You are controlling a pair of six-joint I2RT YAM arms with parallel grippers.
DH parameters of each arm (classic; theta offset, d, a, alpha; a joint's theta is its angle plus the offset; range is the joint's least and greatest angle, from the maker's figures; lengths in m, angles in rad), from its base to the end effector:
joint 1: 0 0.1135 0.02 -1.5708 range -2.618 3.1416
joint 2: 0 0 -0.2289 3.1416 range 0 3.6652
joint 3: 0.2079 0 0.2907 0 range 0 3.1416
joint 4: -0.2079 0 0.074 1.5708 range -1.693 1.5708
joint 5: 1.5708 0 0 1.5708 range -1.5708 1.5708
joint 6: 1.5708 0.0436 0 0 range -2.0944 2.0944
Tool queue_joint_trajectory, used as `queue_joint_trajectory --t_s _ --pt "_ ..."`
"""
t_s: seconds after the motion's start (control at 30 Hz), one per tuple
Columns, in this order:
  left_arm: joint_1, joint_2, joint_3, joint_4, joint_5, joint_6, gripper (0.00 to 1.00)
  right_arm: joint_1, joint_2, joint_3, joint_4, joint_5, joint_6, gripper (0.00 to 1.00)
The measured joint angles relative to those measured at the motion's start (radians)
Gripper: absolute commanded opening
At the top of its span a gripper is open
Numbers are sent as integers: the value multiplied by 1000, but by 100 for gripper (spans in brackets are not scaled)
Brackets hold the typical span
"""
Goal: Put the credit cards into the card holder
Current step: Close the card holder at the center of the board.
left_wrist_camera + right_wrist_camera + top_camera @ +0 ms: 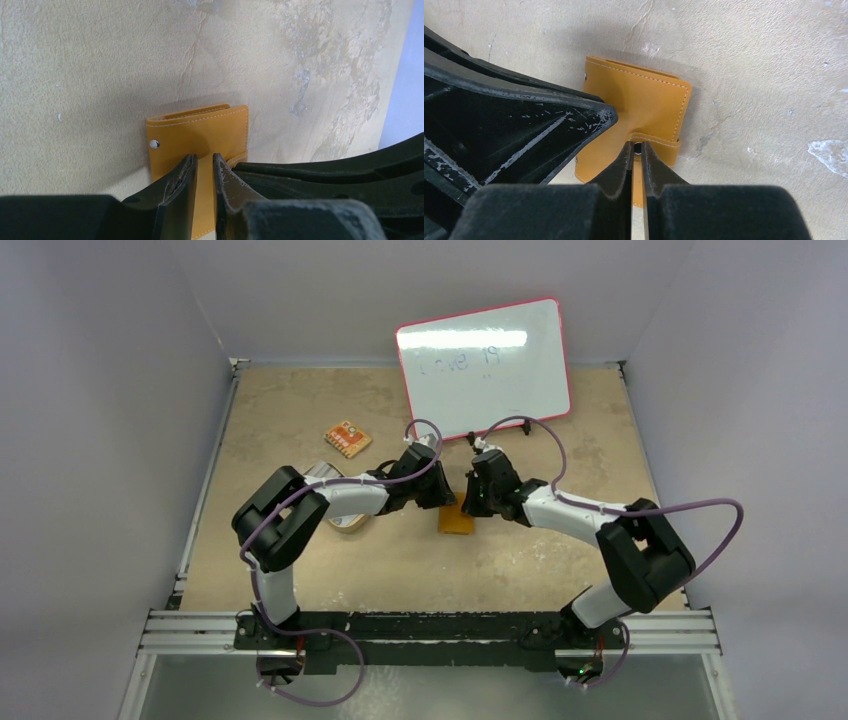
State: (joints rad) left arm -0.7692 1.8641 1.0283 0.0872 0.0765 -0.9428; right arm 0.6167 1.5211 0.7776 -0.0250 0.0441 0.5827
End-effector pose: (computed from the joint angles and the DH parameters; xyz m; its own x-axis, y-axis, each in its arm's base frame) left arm 0.2905 -0.2858 0.0819 -0.8811 -0.2700 -0.3884 0.0354 0.7811 -0.6234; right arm 0.2810 0.1969 0.1120 -0.7772 0.1229 -0.6172 -0.1488 0.9170 0.3700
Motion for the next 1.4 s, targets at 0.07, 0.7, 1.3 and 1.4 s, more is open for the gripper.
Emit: queue_joint_trajectory --t_s 0.07,0.7,1.3,1.4 --pt "-1 0 0 0 -1 0 18 10 0 5 -11 10 0 0" --pt "-2 0 0 2 -3 -8 18 38 25 50 -94 46 20 0" --pt "3 -8 -34 64 -51 -6 18 -51 144 169 -142 -79 -2 0" --pt "3 -8 -34 68 -55 -6 18 -63 172 198 -168 -100 -11 0"
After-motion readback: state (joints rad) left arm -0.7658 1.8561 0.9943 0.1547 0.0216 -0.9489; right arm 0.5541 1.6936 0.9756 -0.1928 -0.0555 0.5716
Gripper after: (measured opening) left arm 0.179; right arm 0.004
